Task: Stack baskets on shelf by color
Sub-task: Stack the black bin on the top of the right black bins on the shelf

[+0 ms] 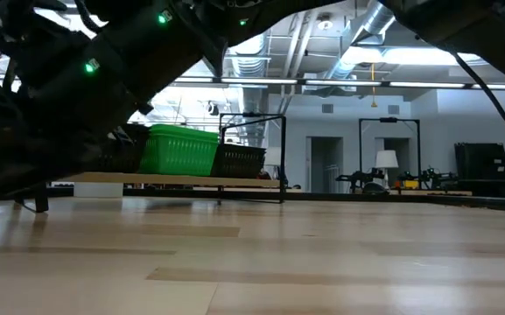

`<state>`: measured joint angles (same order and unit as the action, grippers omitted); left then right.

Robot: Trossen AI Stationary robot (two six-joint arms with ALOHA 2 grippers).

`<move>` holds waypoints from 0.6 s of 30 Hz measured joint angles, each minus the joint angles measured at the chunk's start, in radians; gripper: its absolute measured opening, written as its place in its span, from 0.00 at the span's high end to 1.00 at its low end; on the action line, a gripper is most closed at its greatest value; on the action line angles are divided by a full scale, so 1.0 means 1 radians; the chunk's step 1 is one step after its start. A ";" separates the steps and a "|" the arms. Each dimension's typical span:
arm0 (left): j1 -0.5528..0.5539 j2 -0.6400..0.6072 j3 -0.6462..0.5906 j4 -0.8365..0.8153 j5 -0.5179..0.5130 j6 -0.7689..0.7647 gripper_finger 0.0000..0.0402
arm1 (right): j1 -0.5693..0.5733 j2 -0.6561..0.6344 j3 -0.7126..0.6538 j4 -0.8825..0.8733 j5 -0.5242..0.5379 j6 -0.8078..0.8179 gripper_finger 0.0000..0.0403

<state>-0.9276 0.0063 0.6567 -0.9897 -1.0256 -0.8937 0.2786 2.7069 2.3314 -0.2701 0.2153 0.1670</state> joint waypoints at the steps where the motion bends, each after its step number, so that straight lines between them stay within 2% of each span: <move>1: 0.000 0.000 0.000 0.000 0.000 -0.001 0.51 | 0.002 -0.003 0.000 -0.003 0.000 0.002 0.51; 5: 0.000 0.000 0.000 0.000 0.001 -0.005 0.51 | 0.003 -0.035 0.000 -0.040 -0.003 0.016 0.56; 10: 0.000 0.000 0.000 0.000 0.029 -0.025 0.51 | 0.021 -0.096 0.002 0.010 -0.081 -0.003 0.62; 14: 0.000 0.009 -0.032 0.018 0.104 -0.098 0.51 | 0.054 -0.122 0.001 0.000 -0.084 -0.042 0.64; 18: 0.000 0.096 -0.075 0.048 0.181 -0.123 0.53 | 0.085 -0.184 0.000 -0.084 -0.089 -0.057 0.65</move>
<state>-0.9276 0.1021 0.5815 -0.9418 -0.8448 -1.0171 0.3633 2.5227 2.3314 -0.3544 0.1263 0.1099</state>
